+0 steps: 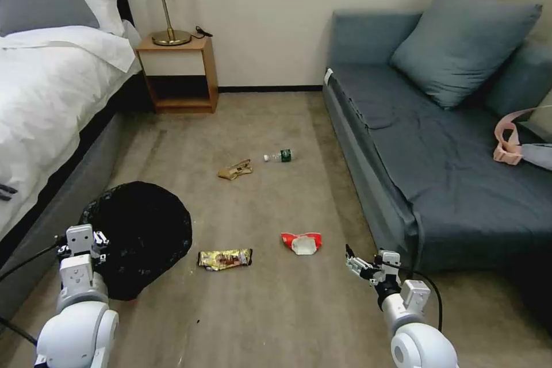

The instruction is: Pick up the trash bin, then pick up the garbage on the floor and place it into the trash bin.

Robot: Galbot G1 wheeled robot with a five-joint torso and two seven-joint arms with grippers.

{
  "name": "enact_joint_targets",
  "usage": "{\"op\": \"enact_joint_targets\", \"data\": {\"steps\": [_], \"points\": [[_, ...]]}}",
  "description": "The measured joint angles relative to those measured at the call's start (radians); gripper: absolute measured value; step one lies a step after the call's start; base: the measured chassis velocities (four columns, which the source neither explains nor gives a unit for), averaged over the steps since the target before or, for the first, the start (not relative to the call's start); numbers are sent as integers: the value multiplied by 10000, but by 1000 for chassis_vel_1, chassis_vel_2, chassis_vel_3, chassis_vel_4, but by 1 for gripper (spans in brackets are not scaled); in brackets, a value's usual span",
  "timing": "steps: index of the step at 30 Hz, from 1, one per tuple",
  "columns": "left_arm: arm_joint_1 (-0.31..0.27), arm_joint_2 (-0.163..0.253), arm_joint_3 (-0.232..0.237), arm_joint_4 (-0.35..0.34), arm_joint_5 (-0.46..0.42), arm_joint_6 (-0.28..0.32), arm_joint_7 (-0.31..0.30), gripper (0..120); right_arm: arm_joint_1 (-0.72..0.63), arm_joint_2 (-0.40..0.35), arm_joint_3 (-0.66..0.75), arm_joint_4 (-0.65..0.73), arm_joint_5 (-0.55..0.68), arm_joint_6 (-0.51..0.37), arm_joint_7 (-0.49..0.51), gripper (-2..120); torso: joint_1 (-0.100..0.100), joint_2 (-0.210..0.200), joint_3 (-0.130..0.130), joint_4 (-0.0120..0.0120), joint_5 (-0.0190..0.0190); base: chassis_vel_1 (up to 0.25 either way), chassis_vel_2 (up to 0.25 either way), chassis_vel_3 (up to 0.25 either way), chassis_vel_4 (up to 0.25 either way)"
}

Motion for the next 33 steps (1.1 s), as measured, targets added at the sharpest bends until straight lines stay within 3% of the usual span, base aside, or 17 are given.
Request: {"op": "enact_joint_targets", "data": {"steps": [33], "points": [[8, -45, -22, 80, -38, -100, -17, 5, 12, -21, -168, -147, -397, 116, -281, 100, 0, 0, 1, -1, 0, -125, 123, 121, -128]]}}
